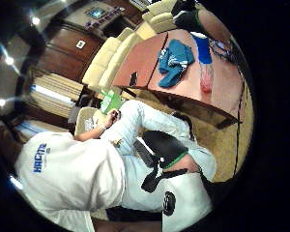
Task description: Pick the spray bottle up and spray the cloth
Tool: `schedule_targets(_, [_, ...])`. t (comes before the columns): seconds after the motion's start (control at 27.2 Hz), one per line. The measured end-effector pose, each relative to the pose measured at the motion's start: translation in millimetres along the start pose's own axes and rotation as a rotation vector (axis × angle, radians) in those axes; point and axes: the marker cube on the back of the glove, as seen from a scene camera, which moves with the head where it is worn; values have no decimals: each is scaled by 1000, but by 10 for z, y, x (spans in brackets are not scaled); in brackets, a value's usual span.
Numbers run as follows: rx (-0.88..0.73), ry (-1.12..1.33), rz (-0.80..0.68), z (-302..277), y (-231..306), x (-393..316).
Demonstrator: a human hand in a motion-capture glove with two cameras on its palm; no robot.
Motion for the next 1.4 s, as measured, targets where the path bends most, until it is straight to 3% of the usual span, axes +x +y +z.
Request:
schedule_targets(0.33, [-23, 29, 19, 97, -41, 79])
schedule_targets(0.74, [-27, -97, 177, 604, 102, 516])
schedule_targets(1.07, [107, -276, 309, 1015, 101, 539])
schedule_targets(1.29, [233, -317, 420, 1135, -276, 683])
schedule_targets(1.4, [128, -321, 387, 1181, -334, 731])
